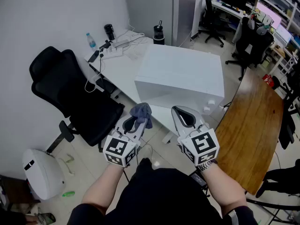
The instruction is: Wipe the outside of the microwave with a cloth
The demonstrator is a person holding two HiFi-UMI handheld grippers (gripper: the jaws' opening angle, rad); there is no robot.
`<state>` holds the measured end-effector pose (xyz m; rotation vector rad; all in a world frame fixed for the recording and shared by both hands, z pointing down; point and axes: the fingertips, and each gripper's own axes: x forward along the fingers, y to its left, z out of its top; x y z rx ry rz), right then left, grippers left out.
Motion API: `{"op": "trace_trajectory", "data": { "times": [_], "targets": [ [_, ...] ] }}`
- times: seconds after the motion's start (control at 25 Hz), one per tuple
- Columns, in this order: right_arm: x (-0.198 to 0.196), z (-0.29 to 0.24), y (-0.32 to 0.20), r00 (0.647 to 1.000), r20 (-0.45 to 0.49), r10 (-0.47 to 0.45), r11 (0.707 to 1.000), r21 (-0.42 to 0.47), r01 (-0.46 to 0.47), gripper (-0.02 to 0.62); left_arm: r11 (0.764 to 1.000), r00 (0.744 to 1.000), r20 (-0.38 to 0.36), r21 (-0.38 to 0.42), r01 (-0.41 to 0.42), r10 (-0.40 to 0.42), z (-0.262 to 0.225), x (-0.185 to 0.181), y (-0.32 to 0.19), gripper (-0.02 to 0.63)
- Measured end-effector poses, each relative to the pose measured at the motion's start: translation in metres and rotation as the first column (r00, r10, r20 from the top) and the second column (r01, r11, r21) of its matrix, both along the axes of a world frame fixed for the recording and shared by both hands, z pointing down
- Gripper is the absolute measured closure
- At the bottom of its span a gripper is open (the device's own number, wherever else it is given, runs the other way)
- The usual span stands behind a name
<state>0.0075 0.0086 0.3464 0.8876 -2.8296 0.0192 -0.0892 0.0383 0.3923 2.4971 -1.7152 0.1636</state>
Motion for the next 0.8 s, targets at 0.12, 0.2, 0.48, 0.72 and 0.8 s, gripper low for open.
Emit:
{"op": "trace_trajectory", "data": {
  "times": [0.12,0.2,0.48,0.72,0.8],
  "targets": [
    [-0.019,0.004,-0.018,1.000,-0.010,-0.011,1.000,-0.005,0.011,0.594,0.999,0.999,0.004,-0.006,0.034,-0.034,0.009,-0.028,-0.020,0.517],
    [-0.032,0.008,-0.032,1.000,-0.015,-0.014,1.000,-0.009,0.013,0.594,0.998,0.999,0.003,-0.015,0.053,-0.053,0.018,-0.048,-0.036,0.517],
    [-0.079,0.017,-0.086,0.999,-0.040,-0.019,1.000,-0.024,0.018,0.594,0.994,0.996,0.001,-0.066,0.090,-0.090,0.055,-0.111,-0.095,0.517],
    [-0.111,0.020,-0.130,0.998,-0.057,0.005,0.999,-0.036,-0.007,0.594,0.994,0.999,0.007,-0.103,0.042,-0.041,0.089,-0.145,-0.145,0.517],
    [-0.119,0.022,-0.145,0.998,-0.065,0.019,0.999,-0.041,-0.022,0.594,0.993,1.000,0.008,-0.116,0.009,-0.008,0.100,-0.150,-0.159,0.517]
  ]
}}
